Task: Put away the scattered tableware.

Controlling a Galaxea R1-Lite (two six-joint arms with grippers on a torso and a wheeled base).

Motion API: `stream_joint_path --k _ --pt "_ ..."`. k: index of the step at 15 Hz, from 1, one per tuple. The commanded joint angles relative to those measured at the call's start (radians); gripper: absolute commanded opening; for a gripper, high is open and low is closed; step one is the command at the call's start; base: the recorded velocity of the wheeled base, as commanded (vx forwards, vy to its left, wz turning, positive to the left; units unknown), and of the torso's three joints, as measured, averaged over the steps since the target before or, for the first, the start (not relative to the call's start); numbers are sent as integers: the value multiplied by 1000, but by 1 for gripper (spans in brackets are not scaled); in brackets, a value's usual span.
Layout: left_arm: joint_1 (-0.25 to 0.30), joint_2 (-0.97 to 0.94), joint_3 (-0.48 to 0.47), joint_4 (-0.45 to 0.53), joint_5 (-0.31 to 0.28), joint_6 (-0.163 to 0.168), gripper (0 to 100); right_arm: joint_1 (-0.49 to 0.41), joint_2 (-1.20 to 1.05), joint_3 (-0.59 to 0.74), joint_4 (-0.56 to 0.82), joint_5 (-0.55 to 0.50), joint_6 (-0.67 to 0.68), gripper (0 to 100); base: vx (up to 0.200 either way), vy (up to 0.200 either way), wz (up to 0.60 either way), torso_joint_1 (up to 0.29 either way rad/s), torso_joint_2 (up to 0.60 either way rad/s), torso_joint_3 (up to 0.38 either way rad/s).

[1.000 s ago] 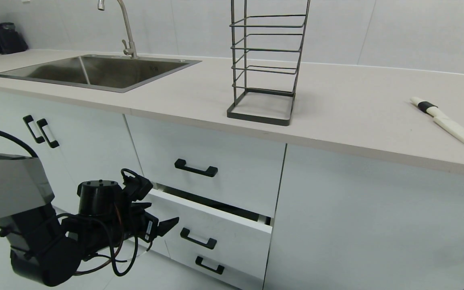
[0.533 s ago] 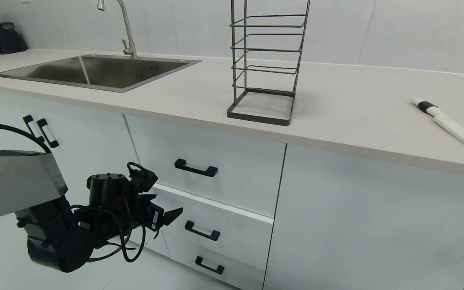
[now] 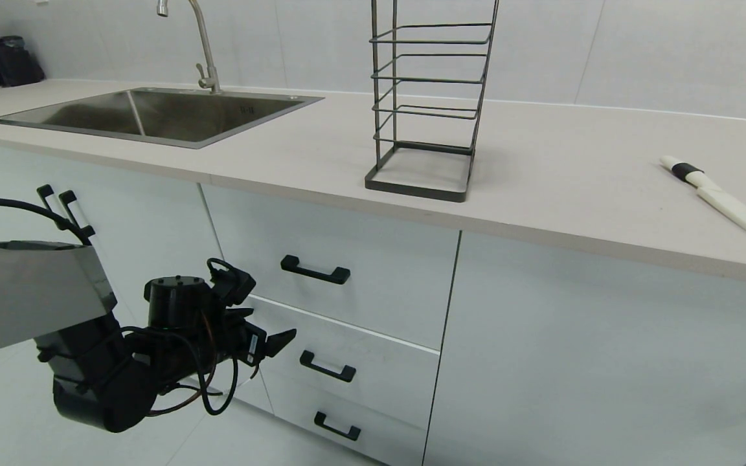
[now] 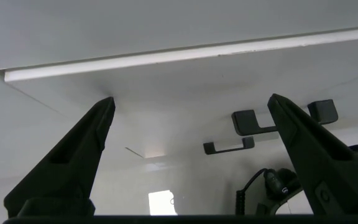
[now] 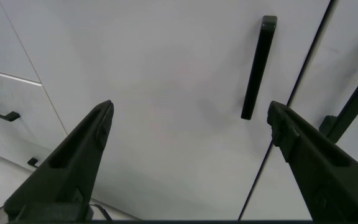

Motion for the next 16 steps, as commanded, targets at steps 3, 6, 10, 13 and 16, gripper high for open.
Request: stream_joint_path --k 3,6,10,13,16 --pt "0 -7 10 0 0 0 100 0 1 0 0 0 0 100 0 0 0 0 0 0" --pt "-1 -61 48 0 1 6 100 1 1 0 0 0 0 100 0 0 0 0 0 0" --pt "2 -204 183 0 1 6 100 0 1 0 0 0 0 100 0 0 0 0 0 0" --pt "11 -377 298 3 0 4 100 0 1 0 0 0 0 100 0 0 0 0 0 0" --pt "11 -458 373 3 0 1 100 0 1 0 0 0 0 100 0 0 0 0 0 0"
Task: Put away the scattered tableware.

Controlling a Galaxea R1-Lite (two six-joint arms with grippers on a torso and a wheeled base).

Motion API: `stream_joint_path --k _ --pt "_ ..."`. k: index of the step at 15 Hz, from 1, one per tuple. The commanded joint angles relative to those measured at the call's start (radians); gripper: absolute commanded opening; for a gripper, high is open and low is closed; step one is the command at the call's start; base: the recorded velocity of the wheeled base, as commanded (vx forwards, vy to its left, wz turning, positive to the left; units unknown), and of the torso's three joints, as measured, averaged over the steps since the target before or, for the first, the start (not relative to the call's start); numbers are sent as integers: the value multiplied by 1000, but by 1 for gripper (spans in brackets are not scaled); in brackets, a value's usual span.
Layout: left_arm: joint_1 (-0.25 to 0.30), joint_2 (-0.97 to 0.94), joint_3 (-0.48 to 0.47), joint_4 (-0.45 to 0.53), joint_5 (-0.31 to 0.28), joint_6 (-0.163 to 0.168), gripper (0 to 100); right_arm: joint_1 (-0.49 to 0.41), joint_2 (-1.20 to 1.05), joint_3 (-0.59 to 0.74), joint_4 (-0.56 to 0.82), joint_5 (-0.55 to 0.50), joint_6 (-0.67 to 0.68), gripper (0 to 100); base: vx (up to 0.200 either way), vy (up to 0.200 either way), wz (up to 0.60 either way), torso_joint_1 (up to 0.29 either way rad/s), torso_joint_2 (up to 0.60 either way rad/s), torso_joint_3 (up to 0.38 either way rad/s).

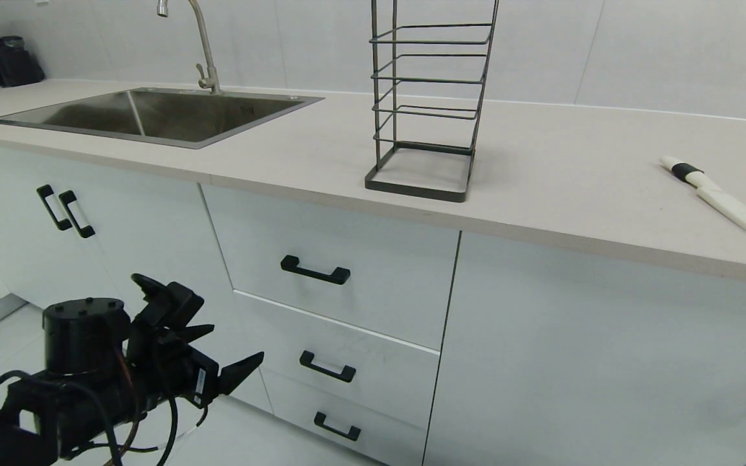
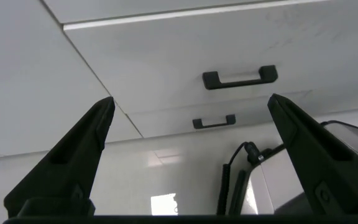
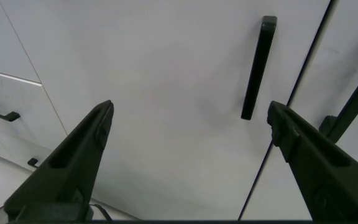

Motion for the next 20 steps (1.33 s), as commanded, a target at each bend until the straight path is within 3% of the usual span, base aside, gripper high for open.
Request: stream_joint_path --k 1,8,16,19,20 --pt "1 -114 56 0 0 -1 100 0 1 2 0 0 0 100 0 0 0 0 0 0" --pt "2 -424 151 9 0 0 100 0 1 0 0 0 0 100 0 0 0 0 0 0" --pt "27 -615 180 20 3 -17 100 0 1 2 0 0 0 100 0 0 0 0 0 0" --pt "58 -850 180 148 4 -17 100 0 1 2 0 0 0 100 0 0 0 0 0 0" --pt "68 -993 180 277 6 -21 100 0 1 2 0 0 -2 100 0 0 0 0 0 0"
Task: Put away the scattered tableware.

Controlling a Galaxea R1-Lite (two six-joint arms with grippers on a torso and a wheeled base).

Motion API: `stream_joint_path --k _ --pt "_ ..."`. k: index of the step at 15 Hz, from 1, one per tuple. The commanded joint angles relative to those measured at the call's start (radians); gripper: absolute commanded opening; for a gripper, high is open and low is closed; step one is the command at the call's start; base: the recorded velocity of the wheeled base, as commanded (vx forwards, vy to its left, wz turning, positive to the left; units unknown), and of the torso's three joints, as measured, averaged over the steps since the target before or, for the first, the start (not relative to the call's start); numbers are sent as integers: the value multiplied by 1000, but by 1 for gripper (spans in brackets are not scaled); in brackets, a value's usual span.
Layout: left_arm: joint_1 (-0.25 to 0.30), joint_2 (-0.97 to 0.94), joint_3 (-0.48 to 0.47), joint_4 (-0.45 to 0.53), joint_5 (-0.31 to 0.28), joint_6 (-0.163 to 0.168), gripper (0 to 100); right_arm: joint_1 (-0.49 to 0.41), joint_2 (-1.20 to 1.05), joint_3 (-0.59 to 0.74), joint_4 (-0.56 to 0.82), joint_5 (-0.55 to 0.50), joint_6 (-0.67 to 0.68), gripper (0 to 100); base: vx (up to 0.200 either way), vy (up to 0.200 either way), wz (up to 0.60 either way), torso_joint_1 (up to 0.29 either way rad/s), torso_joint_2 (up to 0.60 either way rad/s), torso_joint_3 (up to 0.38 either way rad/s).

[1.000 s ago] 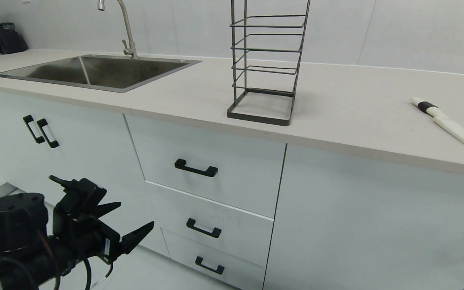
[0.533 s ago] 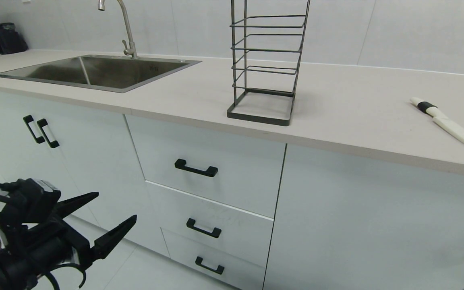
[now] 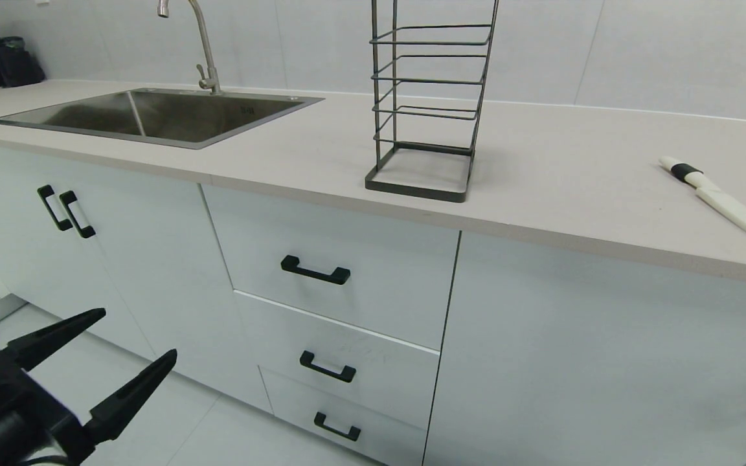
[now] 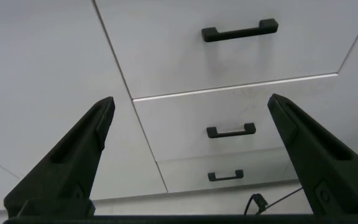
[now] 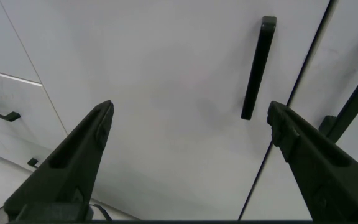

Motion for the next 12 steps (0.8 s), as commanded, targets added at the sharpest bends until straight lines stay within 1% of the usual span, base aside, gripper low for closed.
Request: stream_joint_path --k 1,2,3,4,5,6,7,9,10,11,12 --pt "44 -366 0 244 1 -10 100 0 1 2 -1 1 1 100 0 0 0 0 0 0" --pt "56 -470 -8 361 -1 -27 100 0 1 0 1 1 1 100 0 0 0 0 0 0" --pt "56 -575 -17 479 -1 -50 100 0 1 2 1 1 1 100 0 0 0 0 0 0" --pt "58 -624 -22 537 1 -55 100 0 1 2 1 1 1 100 0 0 0 0 0 0" --pt "76 -745 -20 672 2 -56 100 0 1 0 1 1 1 100 0 0 0 0 0 0" --pt "102 -831 -19 758 -1 -55 100 0 1 0 1 1 1 100 0 0 0 0 0 0" --pt "118 -895 -14 824 -2 -55 100 0 1 0 1 2 1 100 0 0 0 0 0 0" --pt "127 -1006 0 928 2 -61 100 0 1 0 1 1 1 100 0 0 0 0 0 0" --pt "144 -1040 -5 939 4 -87 100 0 1 0 1 2 1 100 0 0 0 0 0 0" --pt "144 -1040 -2 927 12 -91 100 0 1 0 1 2 1 100 0 0 0 0 0 0" --pt "144 -1040 0 933 82 -78 100 0 1 0 1 1 1 100 0 0 0 0 0 0"
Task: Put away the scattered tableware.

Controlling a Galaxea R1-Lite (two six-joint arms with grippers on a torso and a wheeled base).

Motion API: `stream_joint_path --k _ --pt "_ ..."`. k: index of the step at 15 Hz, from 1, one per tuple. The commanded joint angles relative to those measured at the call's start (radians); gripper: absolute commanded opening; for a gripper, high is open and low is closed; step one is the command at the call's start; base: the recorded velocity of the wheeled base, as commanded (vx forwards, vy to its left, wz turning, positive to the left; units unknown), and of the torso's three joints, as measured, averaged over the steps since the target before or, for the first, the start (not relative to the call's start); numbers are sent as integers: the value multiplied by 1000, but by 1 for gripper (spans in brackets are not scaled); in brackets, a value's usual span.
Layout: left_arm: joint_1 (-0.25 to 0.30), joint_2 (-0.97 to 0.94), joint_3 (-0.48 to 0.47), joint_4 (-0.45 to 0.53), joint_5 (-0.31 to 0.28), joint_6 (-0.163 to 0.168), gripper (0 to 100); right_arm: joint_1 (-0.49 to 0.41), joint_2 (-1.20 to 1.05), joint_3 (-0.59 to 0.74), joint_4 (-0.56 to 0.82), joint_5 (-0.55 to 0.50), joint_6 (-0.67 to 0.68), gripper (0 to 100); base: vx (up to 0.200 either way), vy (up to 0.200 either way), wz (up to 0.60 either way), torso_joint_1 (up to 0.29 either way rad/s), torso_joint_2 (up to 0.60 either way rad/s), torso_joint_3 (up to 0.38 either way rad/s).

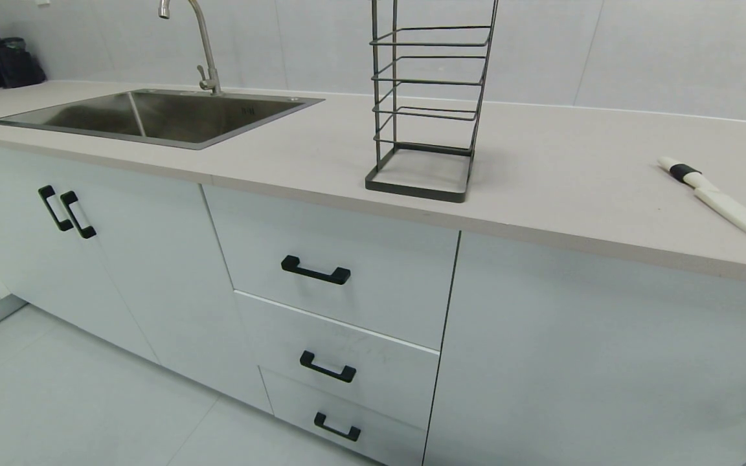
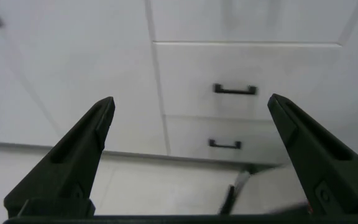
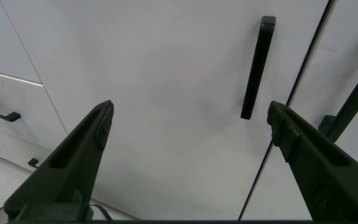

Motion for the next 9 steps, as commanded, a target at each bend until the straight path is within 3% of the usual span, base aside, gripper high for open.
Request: stream_joint_path --k 1,2,3,7,9 --pt "9 -76 5 15 77 21 100 0 1 0 0 0 0 100 0 0 0 0 0 0" --pt "10 -76 7 35 118 4 100 0 1 1 0 0 -1 100 0 0 0 0 0 0" --pt "9 -76 5 44 131 -33 100 0 1 1 0 0 0 100 0 0 0 0 0 0" --pt "9 -76 5 46 129 -52 100 2 1 0 0 0 0 100 0 0 0 0 0 0" --pt "9 -76 5 46 129 -53 100 2 1 0 0 0 2 100 0 0 -600 -2 2 5"
